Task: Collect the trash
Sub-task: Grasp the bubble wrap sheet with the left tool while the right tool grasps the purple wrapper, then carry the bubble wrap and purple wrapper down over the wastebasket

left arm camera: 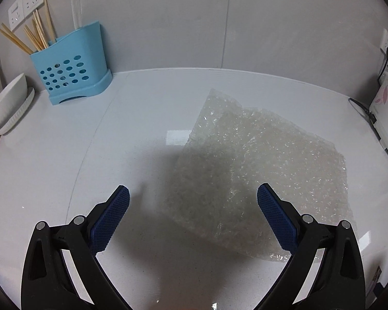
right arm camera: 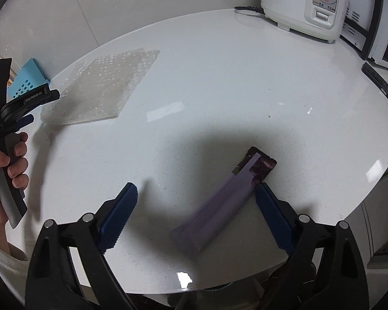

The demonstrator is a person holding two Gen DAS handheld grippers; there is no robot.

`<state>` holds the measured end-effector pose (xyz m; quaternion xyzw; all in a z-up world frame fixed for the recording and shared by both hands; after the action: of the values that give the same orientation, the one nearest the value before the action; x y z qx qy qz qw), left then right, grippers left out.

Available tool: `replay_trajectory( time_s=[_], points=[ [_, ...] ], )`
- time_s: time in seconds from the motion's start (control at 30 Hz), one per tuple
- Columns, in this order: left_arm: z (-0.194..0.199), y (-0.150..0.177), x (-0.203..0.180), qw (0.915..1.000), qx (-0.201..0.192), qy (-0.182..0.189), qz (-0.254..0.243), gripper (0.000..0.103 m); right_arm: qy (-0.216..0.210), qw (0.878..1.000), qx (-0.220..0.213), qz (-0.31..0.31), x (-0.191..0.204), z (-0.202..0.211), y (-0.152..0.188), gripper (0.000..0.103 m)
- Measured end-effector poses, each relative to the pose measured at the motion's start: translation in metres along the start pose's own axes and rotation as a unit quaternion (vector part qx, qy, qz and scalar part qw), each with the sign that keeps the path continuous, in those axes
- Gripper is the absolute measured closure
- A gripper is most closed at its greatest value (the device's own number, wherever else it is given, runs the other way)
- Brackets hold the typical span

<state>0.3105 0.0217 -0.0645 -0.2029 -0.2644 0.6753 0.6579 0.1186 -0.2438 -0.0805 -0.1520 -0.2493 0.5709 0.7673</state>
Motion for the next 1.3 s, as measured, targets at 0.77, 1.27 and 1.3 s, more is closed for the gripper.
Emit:
replay_trajectory(
  time_s=[0.77,1.27,1.3],
  points=[
    [0.028,0.031,-0.011,0.9982,0.054,0.016,0.023,0.099,0.035,0.999,-0.011,0.040,-0.002,0.000,-0.004,0.086],
    [0.112,0.058,0.000,0.9987,-0.009,0.045,0.024,0.099,0.018,0.998,-0.022,0.050,-0.009,0.013,-0.007,0.086],
    [0.119,0.059,-0.001,0.9985,-0.013,0.048,0.023,0.099,0.017,0.998,-0.023,0.050,-0.009,0.016,-0.007,0.086]
  ],
)
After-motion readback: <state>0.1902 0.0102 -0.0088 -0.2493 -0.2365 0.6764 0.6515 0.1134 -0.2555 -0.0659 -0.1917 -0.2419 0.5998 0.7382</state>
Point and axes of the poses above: each gripper's, at about its wrist camera, not at the fingertips, and z roughly against the way its jaws point, x to its left, y to its underside, the point moved 3 cm from there along -z, roughly the way its jaws point, and after that the axes turned 5 degrees about -y, right-handed, at the moved point
